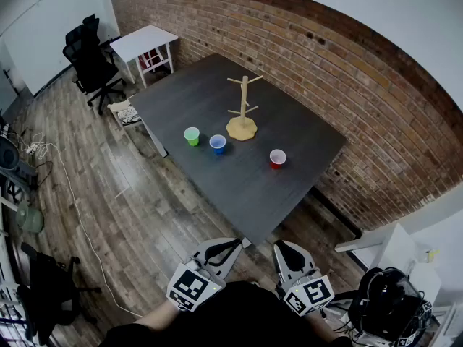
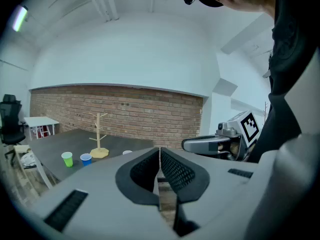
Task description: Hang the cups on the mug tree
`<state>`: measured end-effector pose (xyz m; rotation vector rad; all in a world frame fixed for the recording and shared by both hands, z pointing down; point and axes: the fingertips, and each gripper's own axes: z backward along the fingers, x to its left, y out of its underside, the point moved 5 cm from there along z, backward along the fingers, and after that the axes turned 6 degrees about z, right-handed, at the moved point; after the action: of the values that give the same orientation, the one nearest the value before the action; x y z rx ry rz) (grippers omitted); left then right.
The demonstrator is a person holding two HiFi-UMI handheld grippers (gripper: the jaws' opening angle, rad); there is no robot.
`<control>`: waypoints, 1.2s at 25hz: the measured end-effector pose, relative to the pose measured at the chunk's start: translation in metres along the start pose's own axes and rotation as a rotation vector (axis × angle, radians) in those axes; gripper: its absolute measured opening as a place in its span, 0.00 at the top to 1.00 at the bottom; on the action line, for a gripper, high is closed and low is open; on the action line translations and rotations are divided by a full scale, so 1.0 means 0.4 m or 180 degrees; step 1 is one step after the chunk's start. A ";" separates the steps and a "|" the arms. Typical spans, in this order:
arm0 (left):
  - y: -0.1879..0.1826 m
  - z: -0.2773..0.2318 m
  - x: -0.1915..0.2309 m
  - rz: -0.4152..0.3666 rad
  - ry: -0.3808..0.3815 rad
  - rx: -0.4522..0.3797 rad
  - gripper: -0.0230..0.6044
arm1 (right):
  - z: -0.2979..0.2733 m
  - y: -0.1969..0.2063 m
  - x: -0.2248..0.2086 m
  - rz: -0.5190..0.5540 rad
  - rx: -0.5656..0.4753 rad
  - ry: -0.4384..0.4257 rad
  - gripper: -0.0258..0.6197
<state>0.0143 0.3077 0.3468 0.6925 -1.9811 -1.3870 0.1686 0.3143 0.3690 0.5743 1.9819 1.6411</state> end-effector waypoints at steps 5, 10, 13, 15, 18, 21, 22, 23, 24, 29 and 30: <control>0.002 0.002 -0.007 0.0001 -0.0010 -0.0003 0.92 | 0.007 0.005 0.004 0.0001 0.0014 -0.0011 0.88; 0.004 -0.007 -0.018 -0.0003 -0.0019 0.0004 0.92 | 0.017 0.010 -0.003 -0.0007 0.0010 -0.0026 0.88; 0.006 -0.019 -0.035 -0.0006 -0.0023 0.0003 0.92 | 0.038 0.007 -0.019 -0.0101 -0.0108 -0.0017 0.88; 0.008 -0.029 -0.049 -0.0009 -0.0019 0.0011 0.92 | 0.053 0.008 -0.037 -0.0129 -0.0136 0.0038 0.88; 0.012 -0.047 -0.073 0.0004 -0.0031 0.0028 0.92 | 0.074 0.015 -0.062 -0.0179 -0.0128 0.0049 0.88; 0.019 -0.063 -0.102 0.0024 -0.0068 0.0043 0.92 | 0.097 0.028 -0.086 -0.0260 -0.0108 0.0001 0.88; 0.022 -0.069 -0.113 0.0032 -0.0080 0.0044 0.92 | 0.106 0.035 -0.095 -0.0308 -0.0099 -0.0013 0.88; 0.025 -0.075 -0.124 0.0039 -0.0095 0.0045 0.92 | 0.114 0.044 -0.106 -0.0371 -0.0088 -0.0028 0.88; 0.029 -0.079 -0.135 0.0048 -0.0114 0.0048 0.92 | 0.122 0.053 -0.116 -0.0430 -0.0070 -0.0049 0.88; 0.055 -0.086 -0.169 0.0159 -0.0247 0.0103 0.92 | 0.137 0.108 -0.152 -0.0541 0.0140 -0.0202 0.88; 0.061 -0.084 -0.169 0.0197 -0.0288 0.0114 0.92 | 0.135 0.122 -0.156 -0.0564 0.0189 -0.0236 0.88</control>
<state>0.0828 0.3426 0.3659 0.5885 -2.0846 -1.3707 0.2512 0.3271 0.4157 0.4599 1.9727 1.4390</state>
